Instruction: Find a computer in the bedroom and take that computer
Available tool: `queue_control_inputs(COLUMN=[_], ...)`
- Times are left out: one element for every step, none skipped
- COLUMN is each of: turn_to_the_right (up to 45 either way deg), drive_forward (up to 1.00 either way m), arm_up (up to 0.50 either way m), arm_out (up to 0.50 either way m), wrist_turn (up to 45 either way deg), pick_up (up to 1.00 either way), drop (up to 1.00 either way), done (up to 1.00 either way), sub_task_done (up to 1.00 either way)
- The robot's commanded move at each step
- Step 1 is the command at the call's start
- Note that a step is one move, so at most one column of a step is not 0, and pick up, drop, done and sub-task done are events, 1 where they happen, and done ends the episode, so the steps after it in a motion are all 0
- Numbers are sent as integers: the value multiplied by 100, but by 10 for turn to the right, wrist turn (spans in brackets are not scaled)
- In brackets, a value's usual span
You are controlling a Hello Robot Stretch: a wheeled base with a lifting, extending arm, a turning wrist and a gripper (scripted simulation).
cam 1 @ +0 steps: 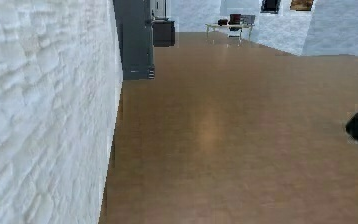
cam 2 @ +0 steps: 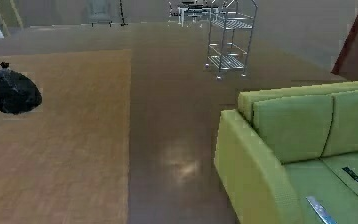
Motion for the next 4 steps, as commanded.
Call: queue_control_inputs(turn_to_the_right=[0, 0, 0, 0], drive_forward=[100, 100, 100, 100], arm_up=[0, 0, 0, 0], arm_out=[0, 0, 0, 0], wrist_turn=[0, 0, 0, 0], pick_up=[0, 0, 0, 0], drop=[0, 0, 0, 0], done=[0, 0, 0, 0], sub_task_done=[0, 0, 0, 0])
